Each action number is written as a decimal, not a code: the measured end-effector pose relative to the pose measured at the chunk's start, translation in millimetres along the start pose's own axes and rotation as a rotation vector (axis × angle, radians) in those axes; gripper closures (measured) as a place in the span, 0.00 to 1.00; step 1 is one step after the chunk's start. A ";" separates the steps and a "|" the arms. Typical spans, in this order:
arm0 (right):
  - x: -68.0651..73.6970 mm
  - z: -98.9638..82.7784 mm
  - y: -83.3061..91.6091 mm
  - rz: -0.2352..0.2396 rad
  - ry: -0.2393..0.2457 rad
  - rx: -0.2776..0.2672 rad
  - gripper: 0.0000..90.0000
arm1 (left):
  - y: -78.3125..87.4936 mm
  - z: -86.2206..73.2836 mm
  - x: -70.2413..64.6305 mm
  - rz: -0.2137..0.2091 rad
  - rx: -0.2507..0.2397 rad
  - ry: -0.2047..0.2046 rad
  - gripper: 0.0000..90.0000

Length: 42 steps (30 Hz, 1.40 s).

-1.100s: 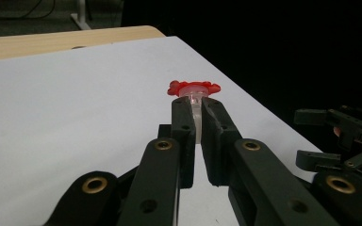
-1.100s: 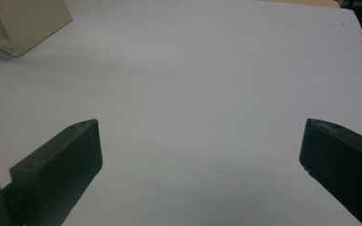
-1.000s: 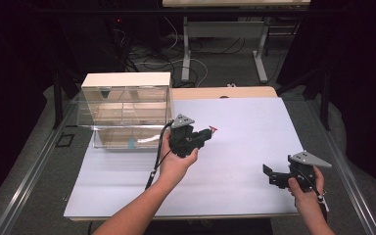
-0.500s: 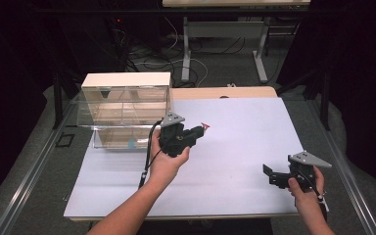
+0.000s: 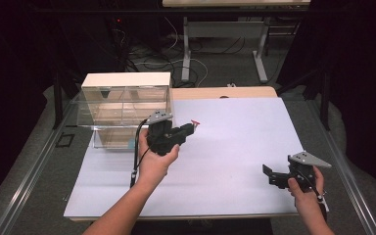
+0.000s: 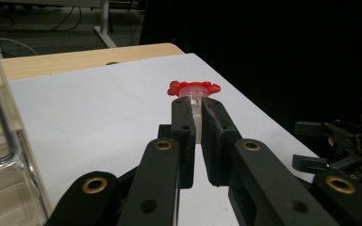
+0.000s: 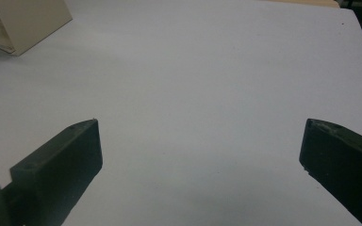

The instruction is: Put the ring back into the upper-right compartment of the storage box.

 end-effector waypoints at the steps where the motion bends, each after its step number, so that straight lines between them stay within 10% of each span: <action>1: 0.0 0.0 0.0 0.000 -0.001 0.000 0.00 | 1.6 0.5 1.1 0.003 0.003 -0.009 0.94; 42: 0.0 -0.8 0.4 -0.002 -0.002 0.011 0.00 | 41.3 17.1 20.1 0.096 -0.010 0.010 0.94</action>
Point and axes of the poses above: each handheld gripper's, and its own axes: y roughly backward along the jaws, z roughly out of its top, x roughly to its left, the point moved 5 cm from there along -y, roughly forward along the jaws, and after that the axes turned 13 degrees about -z, right-handed, at the moved point
